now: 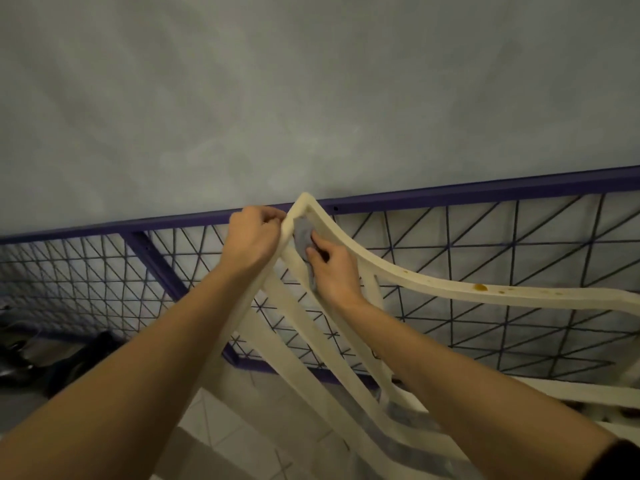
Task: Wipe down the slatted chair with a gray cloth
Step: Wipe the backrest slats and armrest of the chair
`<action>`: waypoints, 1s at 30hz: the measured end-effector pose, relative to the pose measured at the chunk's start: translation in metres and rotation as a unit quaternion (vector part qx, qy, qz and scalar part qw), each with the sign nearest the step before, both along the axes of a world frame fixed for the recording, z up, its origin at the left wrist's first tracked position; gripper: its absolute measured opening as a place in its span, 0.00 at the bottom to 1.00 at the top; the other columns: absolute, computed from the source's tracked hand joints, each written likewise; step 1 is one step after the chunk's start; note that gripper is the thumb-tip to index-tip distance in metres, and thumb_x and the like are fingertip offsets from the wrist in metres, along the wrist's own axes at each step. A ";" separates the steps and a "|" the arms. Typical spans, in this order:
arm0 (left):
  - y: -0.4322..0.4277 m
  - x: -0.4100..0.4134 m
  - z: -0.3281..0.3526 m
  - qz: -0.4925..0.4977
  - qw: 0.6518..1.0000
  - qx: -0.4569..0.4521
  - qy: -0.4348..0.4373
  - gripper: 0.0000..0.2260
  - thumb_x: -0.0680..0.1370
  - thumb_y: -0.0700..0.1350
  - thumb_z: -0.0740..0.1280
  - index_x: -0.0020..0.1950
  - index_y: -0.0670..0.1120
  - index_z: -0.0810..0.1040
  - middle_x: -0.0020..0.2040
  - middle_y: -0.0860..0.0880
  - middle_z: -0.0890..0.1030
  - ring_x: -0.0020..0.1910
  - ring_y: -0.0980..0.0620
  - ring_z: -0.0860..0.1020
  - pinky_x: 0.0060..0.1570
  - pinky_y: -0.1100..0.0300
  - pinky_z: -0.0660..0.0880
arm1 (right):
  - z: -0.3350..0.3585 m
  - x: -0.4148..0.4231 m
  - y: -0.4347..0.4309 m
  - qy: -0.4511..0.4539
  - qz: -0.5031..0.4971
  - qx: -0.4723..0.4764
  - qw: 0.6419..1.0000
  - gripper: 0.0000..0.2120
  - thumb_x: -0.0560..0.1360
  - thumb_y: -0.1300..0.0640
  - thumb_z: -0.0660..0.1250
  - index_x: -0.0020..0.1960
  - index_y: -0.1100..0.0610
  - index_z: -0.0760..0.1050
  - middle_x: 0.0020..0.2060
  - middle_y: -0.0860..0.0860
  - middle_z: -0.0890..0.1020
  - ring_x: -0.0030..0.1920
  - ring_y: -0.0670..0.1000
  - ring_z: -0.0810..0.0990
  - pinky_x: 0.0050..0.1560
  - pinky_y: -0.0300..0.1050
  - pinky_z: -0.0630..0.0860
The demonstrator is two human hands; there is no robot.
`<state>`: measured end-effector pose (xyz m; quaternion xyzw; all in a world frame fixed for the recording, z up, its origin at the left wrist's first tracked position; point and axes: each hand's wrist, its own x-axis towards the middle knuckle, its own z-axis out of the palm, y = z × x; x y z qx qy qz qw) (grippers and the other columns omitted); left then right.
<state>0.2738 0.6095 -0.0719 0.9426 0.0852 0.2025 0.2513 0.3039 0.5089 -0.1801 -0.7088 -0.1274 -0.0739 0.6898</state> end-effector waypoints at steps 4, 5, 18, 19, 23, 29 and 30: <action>-0.001 -0.001 -0.002 -0.008 0.999 0.048 -0.006 0.14 0.79 0.42 0.62 0.61 0.45 0.81 0.55 0.46 0.83 0.51 0.50 0.80 0.48 0.59 0.74 | 0.010 0.003 0.005 -0.031 -0.004 0.013 0.999 0.12 0.80 0.57 0.62 0.60 0.54 0.79 0.49 0.50 0.83 0.51 0.42 0.79 0.52 0.34 0.74; -0.001 -0.001 -0.003 -0.011 0.998 0.058 -0.008 0.13 0.79 0.43 0.62 0.62 0.45 0.80 0.54 0.46 0.83 0.49 0.50 0.80 0.46 0.58 0.75 | 0.006 0.002 0.002 -0.031 0.002 0.031 0.999 0.11 0.80 0.58 0.62 0.60 0.54 0.79 0.50 0.49 0.83 0.51 0.40 0.79 0.52 0.30 0.73; 0.001 0.003 -0.004 -0.016 0.997 0.077 -0.008 0.14 0.77 0.48 0.67 0.61 0.49 0.81 0.49 0.47 0.84 0.47 0.50 0.81 0.50 0.51 0.79 | 0.000 0.000 -0.012 0.014 -0.033 0.021 0.999 0.11 0.76 0.59 0.68 0.58 0.54 0.81 0.52 0.47 0.83 0.56 0.46 0.80 0.63 0.42 0.74; 0.001 0.003 -0.004 -0.017 0.997 0.076 -0.008 0.13 0.77 0.48 0.66 0.60 0.49 0.82 0.47 0.48 0.84 0.44 0.50 0.81 0.47 0.52 0.80 | 0.010 0.001 -0.007 0.009 -0.027 0.038 0.999 0.11 0.77 0.59 0.68 0.58 0.54 0.81 0.52 0.48 0.83 0.57 0.46 0.80 0.62 0.42 0.74; 0.002 0.003 -0.004 -0.015 0.997 0.079 -0.009 0.10 0.78 0.46 0.63 0.39 0.48 0.81 0.27 0.51 0.75 0.28 0.52 0.73 0.27 0.60 0.66 | 0.042 0.003 0.013 0.045 -0.009 0.197 0.979 0.13 0.77 0.64 0.65 0.60 0.56 0.79 0.55 0.51 0.83 0.58 0.48 0.80 0.63 0.45 0.75; 0.004 0.007 -0.005 -0.016 0.996 0.091 -0.013 0.09 0.76 0.43 0.63 0.41 0.47 0.82 0.28 0.50 0.76 0.29 0.50 0.75 0.28 0.59 0.68 | 0.036 0.020 0.016 -0.039 -0.003 0.094 0.995 0.14 0.78 0.64 0.63 0.61 0.53 0.79 0.59 0.51 0.82 0.62 0.48 0.78 0.64 0.51 0.75; 0.004 0.007 -0.005 -0.017 0.995 0.092 -0.016 0.09 0.76 0.44 0.64 0.44 0.47 0.84 0.29 0.50 0.77 0.29 0.51 0.76 0.29 0.58 0.70 | 0.038 0.027 0.016 -0.064 -0.007 0.051 0.997 0.15 0.78 0.64 0.63 0.61 0.54 0.79 0.60 0.51 0.81 0.64 0.48 0.77 0.66 0.50 0.73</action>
